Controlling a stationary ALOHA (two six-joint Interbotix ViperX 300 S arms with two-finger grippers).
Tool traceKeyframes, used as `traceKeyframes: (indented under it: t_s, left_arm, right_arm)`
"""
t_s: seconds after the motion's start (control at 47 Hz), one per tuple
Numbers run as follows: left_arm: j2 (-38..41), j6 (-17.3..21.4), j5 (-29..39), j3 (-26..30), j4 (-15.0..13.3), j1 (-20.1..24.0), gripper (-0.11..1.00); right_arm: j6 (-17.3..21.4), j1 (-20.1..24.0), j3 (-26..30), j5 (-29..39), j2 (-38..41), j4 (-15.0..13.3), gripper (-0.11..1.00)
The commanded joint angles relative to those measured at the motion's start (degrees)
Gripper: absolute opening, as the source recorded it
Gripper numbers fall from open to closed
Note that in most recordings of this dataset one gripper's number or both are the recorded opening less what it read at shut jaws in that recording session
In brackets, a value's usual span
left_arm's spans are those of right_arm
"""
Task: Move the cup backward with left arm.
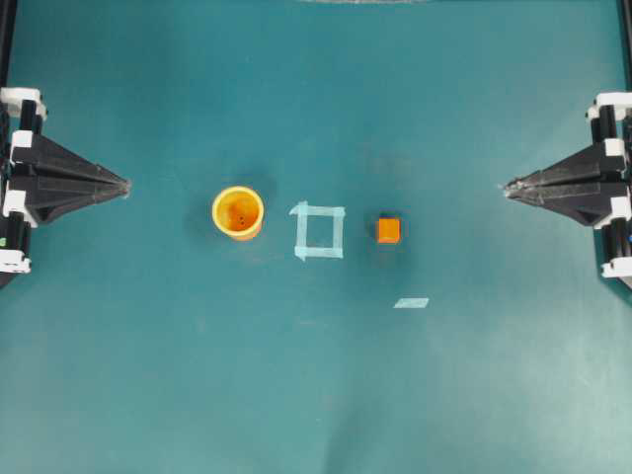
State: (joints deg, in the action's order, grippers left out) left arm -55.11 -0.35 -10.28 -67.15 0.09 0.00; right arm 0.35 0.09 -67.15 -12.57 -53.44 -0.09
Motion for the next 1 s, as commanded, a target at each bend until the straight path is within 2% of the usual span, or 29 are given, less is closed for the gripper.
traceKeyframes:
  t_s: [0.0, 0.085, 0.17, 0.234, 0.34, 0.447, 0.617, 0.978]
  left_arm:
    - [0.79, 0.00, 0.35, 0.53, 0.09, -0.09, 0.00]
    - [0.88, 0.00, 1.23, 0.44, 0.00, -0.09, 0.01]
    - [0.97, 0.00, 1.58, 0.53, 0.00, -0.18, 0.10]
    - [0.97, -0.09, 1.85, 0.44, 0.00, -0.09, 0.21]
    - [1.05, -0.09, 1.85, 0.44, 0.09, -0.09, 0.47]
    - [1.32, -0.09, 2.37, 0.44, 0.09, -0.09, 0.63]
    - [3.87, -0.26, 3.43, 0.26, 0.00, -0.18, 0.63]
    - [16.35, -2.20, 4.92, 0.88, 0.00, -0.18, 0.82]
  right_arm:
    - [0.09, 0.00, 1.85, -0.35, 0.26, 0.18, 0.00]
    - [0.09, 0.00, 2.02, -0.26, 0.26, 0.18, 0.00]
    - [0.09, 0.00, 2.20, -0.18, 0.26, 0.18, 0.00]
    - [0.09, 0.00, 2.20, -0.18, 0.26, 0.18, 0.00]
    - [0.09, 0.00, 2.29, -0.26, 0.26, 0.26, 0.00]
    - [0.09, 0.00, 2.29, -0.35, 0.26, 0.18, 0.00]
    - [0.09, 0.00, 2.29, -0.35, 0.26, 0.18, 0.00]
    - [0.09, 0.00, 2.55, -0.35, 0.26, 0.18, 0.00]
